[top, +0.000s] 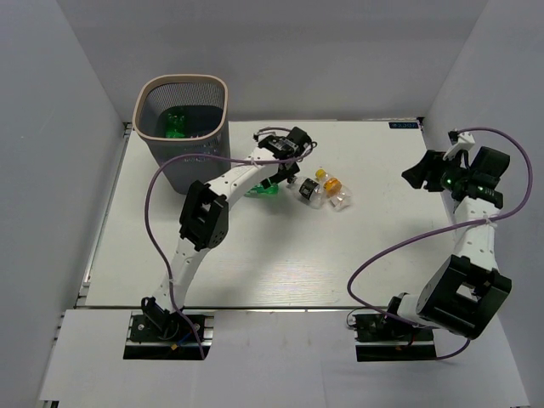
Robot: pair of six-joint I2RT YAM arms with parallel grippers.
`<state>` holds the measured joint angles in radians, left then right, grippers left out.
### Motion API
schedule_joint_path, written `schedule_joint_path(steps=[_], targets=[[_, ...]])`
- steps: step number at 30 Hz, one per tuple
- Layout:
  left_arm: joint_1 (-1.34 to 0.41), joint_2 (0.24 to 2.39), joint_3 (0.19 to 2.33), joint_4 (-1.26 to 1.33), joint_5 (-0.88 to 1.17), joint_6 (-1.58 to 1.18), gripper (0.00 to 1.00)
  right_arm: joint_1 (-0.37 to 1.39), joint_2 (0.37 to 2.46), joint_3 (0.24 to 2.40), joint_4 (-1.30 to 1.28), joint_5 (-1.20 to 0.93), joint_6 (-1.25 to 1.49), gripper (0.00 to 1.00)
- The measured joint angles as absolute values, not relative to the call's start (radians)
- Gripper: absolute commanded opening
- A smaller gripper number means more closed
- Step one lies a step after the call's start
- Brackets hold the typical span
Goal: Put the plastic bottles in the bin
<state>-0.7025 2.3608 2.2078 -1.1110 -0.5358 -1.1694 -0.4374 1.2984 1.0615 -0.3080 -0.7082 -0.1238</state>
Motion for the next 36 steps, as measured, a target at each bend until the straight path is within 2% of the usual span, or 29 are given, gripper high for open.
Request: schedule_joint_path(steps=[3,10,18,23,29,36], targets=[[-0.725,2.334,2.177,-1.021,-0.53,-1.041,0.79,-0.453,1.299,1.055,-0.31,-0.717,-0.125,0.64],[-0.823,2.083,1.875,-0.888,-0.439,-0.633,0.95,-0.489,1.329,1.05,-0.311,-0.744,-0.13,0.62],[-0.818,2.041,1.93,-0.851,-0.427,0.021,0.95,-0.497,1.357,1.05,-0.313,-0.77,-0.128,0.61],[-0.778,2.043,1.803,-0.741,-0.377,0.348,0.95,-0.497,1.357,1.055,-0.334,-0.774,-0.142,0.61],[-0.736,2.097,1.776,-0.709,-0.295,0.552,0.96,-0.504,1.357,1.068,-0.376,-0.773,-0.173,0.61],[-0.68,2.106,1.773,-0.636,-0.238,0.659,0.98,-0.507,1.357,1.072,-0.425,-0.766,-0.191,0.6]])
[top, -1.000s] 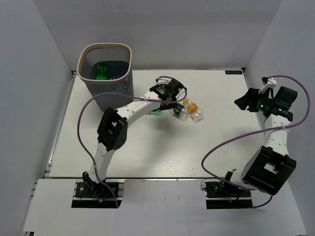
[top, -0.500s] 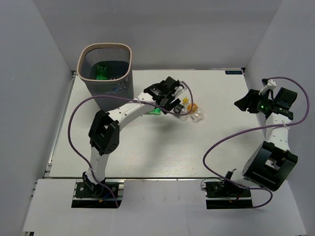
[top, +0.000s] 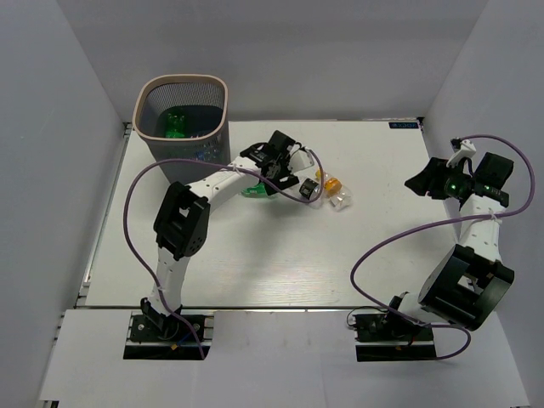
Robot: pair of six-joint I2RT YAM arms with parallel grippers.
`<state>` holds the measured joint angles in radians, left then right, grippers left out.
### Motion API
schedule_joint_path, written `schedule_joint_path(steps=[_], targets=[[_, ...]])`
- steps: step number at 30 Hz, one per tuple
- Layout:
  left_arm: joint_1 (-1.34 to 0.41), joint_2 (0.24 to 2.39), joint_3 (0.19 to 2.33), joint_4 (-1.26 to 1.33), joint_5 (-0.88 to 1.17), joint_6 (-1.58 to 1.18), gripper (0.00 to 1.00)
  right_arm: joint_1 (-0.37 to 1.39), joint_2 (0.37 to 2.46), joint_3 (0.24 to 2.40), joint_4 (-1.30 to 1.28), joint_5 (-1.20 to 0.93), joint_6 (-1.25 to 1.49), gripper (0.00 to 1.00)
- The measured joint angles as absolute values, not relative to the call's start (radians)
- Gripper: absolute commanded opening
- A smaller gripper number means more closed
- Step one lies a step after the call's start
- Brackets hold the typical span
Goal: Put the plastic bottles in the bin
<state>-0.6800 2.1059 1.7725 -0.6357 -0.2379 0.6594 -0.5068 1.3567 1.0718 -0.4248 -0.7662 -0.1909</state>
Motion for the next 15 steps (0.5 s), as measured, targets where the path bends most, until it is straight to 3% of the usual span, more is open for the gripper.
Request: schedule_joint_path(steps=[11,15], targets=[[-0.63,2.147,1.689,-0.585,-0.134,0.7,0.98,-0.507,1.357,1.085,-0.453,-0.757,-0.187,0.6],[-0.626,2.18,1.689,-0.559,-0.11,0.696,0.89,-0.506,1.357,1.085,-0.454,-0.758,-0.181,0.6]])
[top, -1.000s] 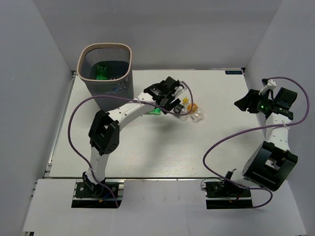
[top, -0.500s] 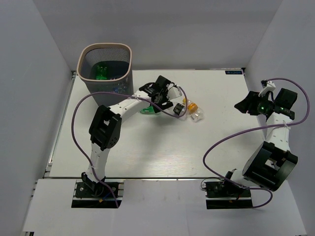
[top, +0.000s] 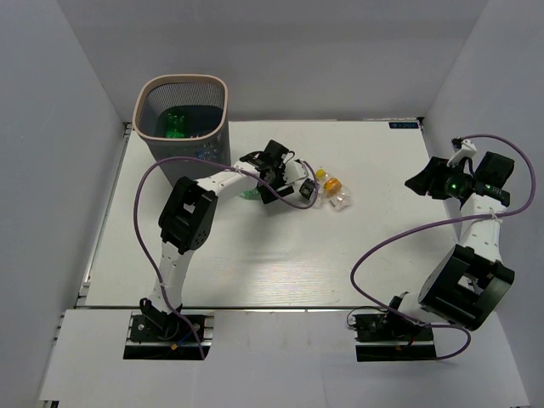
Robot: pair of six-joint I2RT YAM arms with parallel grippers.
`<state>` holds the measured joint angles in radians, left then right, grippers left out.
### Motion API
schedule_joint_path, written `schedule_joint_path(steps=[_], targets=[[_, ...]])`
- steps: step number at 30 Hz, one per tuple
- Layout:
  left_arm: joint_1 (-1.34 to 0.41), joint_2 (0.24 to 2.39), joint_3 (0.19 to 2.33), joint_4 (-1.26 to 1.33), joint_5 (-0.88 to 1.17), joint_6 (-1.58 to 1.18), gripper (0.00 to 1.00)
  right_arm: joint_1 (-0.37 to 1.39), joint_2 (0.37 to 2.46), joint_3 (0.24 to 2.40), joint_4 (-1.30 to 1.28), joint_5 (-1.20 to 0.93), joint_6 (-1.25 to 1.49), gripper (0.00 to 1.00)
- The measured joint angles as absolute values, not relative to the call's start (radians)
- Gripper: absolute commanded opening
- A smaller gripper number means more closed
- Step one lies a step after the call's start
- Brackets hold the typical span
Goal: Put the plastic bottles in the bin
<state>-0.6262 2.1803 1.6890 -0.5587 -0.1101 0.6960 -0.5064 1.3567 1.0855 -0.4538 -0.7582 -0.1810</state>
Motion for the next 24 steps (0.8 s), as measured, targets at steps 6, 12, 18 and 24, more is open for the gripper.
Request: schedule_joint_path(steps=[6,12,18,24], targets=[[-0.624,2.185,1.689,-0.545,-0.052,0.662,0.29,-0.506,1.357,1.085,-0.454,-0.767,-0.164,0.57],[-0.643,2.18,1.716,-0.578,-0.009,0.622,0.23,-0.494,1.357,1.086,-0.469,-0.842,-0.219,0.56],[-0.701,2.162,1.957,-0.669,0.015,0.547,0.23,-0.374,1.357,1.088,-0.576,-0.9,-0.388,0.62],[-0.703,2.048,2.234,-0.605,0.008,0.42,0.25,-0.236,1.357,1.073,-0.569,-0.892,-0.43,0.03]])
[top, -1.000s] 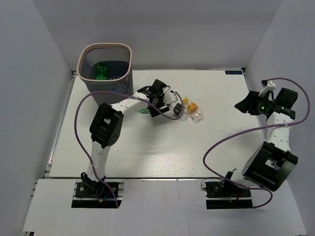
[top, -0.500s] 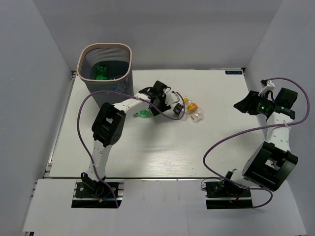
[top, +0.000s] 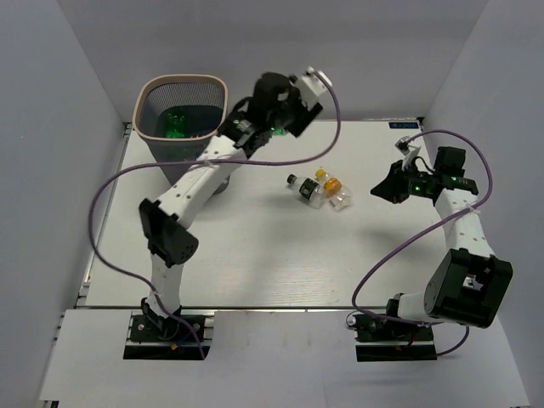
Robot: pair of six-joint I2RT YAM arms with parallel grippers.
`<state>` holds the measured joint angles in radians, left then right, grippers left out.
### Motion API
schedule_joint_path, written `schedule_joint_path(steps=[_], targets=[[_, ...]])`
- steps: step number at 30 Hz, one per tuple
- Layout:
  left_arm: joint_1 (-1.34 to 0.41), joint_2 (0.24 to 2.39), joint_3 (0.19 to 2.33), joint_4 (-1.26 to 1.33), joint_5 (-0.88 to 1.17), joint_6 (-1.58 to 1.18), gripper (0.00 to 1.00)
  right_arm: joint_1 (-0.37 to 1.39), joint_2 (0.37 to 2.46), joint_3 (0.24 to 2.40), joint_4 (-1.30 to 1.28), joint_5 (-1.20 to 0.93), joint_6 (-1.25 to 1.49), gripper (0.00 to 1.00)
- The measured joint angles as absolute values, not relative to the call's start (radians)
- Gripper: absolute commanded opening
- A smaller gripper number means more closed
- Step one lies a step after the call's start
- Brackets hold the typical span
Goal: Put the plastic bottles in the bin
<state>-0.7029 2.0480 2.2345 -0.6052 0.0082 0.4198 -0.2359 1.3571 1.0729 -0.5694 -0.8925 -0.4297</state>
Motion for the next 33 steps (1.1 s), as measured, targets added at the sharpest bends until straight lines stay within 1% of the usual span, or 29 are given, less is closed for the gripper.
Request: schedule_joint_path(steps=[1,2,3,5,6,10,11,12,15,16,17,18,19,20,21,22,28,31,33], targets=[[-0.695,2.008,2.236,-0.569,0.002,0.394,0.25,-0.221,1.357,1.068,-0.564,-0.888,-0.427,0.03],[-0.687,1.964,2.234,-0.537,-0.015,0.367,0.25,-0.201,1.359,1.063,-0.554,-0.879,-0.422,0.06],[-0.678,1.923,2.229,-0.49,-0.036,0.338,0.27,-0.181,1.362,1.061,-0.548,-0.871,-0.419,0.15],[-0.659,1.835,2.202,-0.389,-0.1,0.288,0.27,-0.137,1.37,1.058,-0.521,-0.854,-0.402,0.23],[-0.653,1.8,2.19,-0.353,-0.132,0.271,0.27,-0.12,1.375,1.058,-0.513,-0.846,-0.394,0.29],[-0.606,1.702,2.177,-0.228,-0.313,0.234,0.28,-0.054,1.39,1.05,-0.465,-0.817,-0.367,0.32],[-0.591,1.686,2.17,-0.205,-0.358,0.23,0.3,-0.043,1.393,1.047,-0.459,-0.809,-0.36,0.34],[-0.576,1.67,2.156,-0.186,-0.402,0.226,0.3,-0.032,1.394,1.044,-0.45,-0.803,-0.349,0.39],[-0.523,1.644,2.093,-0.16,-0.507,0.22,0.33,-0.011,1.398,1.037,-0.43,-0.78,-0.325,0.46],[-0.502,1.642,2.066,-0.157,-0.541,0.218,0.36,-0.007,1.4,1.037,-0.425,-0.773,-0.319,0.52],[-0.48,1.646,2.041,-0.156,-0.567,0.214,0.42,-0.006,1.403,1.037,-0.419,-0.764,-0.313,0.56],[-0.458,1.651,2.012,-0.159,-0.59,0.205,0.57,0.0,1.407,1.037,-0.415,-0.756,-0.308,0.62],[-0.432,1.661,1.984,-0.164,-0.609,0.193,0.69,0.006,1.413,1.038,-0.411,-0.741,-0.303,0.78],[-0.413,1.672,1.968,-0.173,-0.619,0.184,0.88,0.012,1.418,1.038,-0.411,-0.731,-0.294,0.82],[-0.392,1.688,1.956,-0.185,-0.625,0.171,1.0,0.02,1.425,1.039,-0.409,-0.72,-0.294,0.89],[-0.374,1.704,1.954,-0.197,-0.628,0.161,1.0,0.027,1.432,1.042,-0.41,-0.712,-0.293,0.9],[-0.298,1.808,2.042,-0.278,-0.58,0.104,1.0,0.072,1.496,1.096,-0.413,-0.648,-0.299,0.9],[-0.3,1.806,2.076,-0.312,-0.487,0.095,1.0,0.104,1.552,1.146,-0.414,-0.587,-0.303,0.9],[-0.309,1.787,2.082,-0.323,-0.367,0.085,1.0,0.128,1.597,1.179,-0.402,-0.534,-0.303,0.9]])
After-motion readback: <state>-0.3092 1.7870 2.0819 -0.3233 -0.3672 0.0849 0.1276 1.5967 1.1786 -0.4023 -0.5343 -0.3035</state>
